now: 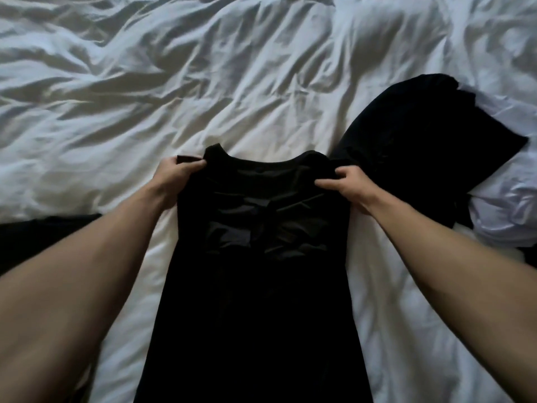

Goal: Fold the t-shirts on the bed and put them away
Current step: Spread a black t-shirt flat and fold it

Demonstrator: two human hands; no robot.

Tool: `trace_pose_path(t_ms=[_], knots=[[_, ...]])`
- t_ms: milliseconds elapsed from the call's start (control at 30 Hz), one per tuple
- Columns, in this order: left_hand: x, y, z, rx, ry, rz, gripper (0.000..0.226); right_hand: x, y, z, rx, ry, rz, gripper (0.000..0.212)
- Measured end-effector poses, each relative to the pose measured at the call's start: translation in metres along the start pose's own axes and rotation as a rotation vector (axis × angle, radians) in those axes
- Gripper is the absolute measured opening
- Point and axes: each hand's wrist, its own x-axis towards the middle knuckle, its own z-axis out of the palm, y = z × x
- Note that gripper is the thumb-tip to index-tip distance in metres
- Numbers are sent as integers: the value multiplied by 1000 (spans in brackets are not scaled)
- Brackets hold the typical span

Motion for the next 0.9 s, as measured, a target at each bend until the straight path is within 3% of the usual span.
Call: trace_pose_path(t_ms=[133, 233, 433, 567, 667, 767, 900], knots=[[2, 11, -5, 104, 100, 149, 6, 3, -14, 3, -50, 1, -104, 12], [-2, 29, -11, 75, 123, 193, 12, -1, -31, -3, -87, 67, -198, 23], [-15, 91, -19, 17, 156, 449, 17, -10, -90, -25, -13, 178, -351, 24], [-45, 110, -34, -18, 79, 527, 13, -38, -119, -31, 120, 170, -402, 21], [-78, 103, -50, 47, -33, 563, 26, -75, -116, -30, 162, 141, -437, 15], [-117, 76, -68, 202, -71, 578, 31, -127, -96, -22, 118, 151, -476, 20], [-186, 16, -88, 380, -189, 598, 20, -214, -34, -4, -8, 108, -489, 26]])
